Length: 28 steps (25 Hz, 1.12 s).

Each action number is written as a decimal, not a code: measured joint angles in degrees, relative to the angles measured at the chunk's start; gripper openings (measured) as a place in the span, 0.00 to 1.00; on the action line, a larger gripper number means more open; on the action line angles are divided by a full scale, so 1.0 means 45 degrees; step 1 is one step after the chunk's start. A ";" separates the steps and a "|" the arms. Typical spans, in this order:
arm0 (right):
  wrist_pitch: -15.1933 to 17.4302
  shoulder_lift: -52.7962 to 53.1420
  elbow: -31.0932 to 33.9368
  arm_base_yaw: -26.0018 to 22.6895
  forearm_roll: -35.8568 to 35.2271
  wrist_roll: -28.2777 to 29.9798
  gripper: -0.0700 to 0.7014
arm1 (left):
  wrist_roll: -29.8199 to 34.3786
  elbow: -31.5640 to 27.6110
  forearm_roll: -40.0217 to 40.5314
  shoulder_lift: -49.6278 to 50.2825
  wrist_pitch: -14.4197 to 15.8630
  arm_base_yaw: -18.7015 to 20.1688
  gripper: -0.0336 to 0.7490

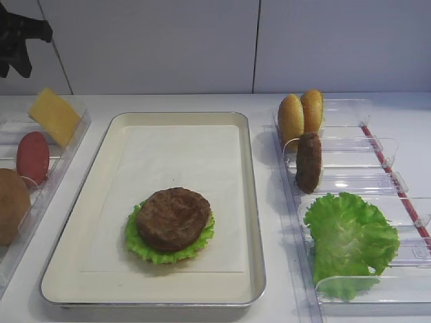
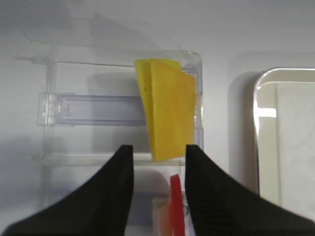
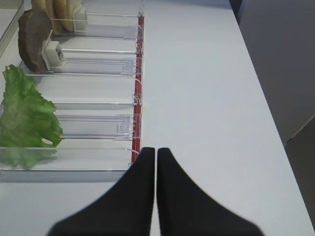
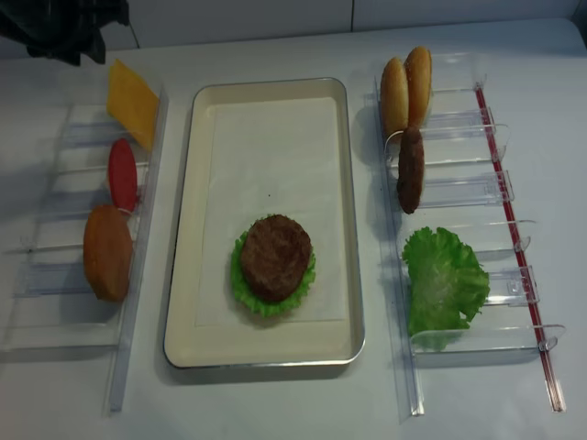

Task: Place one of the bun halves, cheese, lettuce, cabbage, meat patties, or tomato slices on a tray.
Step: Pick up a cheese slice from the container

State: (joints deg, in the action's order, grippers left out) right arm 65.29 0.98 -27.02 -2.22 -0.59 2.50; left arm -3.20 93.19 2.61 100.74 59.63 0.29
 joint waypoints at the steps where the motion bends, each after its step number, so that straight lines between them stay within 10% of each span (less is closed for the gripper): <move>1: 0.0000 0.0000 0.0000 0.0000 0.0000 0.0000 0.35 | 0.0157 0.0160 -0.0054 0.0290 0.0008 -0.0101 0.38; 28: 0.0000 0.0000 0.0000 0.0000 0.0019 0.0000 0.35 | 0.1447 0.0940 -0.1425 0.2647 -0.0720 -0.0305 0.33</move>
State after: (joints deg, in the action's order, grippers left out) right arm 65.29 0.98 -27.02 -2.22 -0.50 2.50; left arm 3.31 97.42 -3.80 112.65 56.39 -1.08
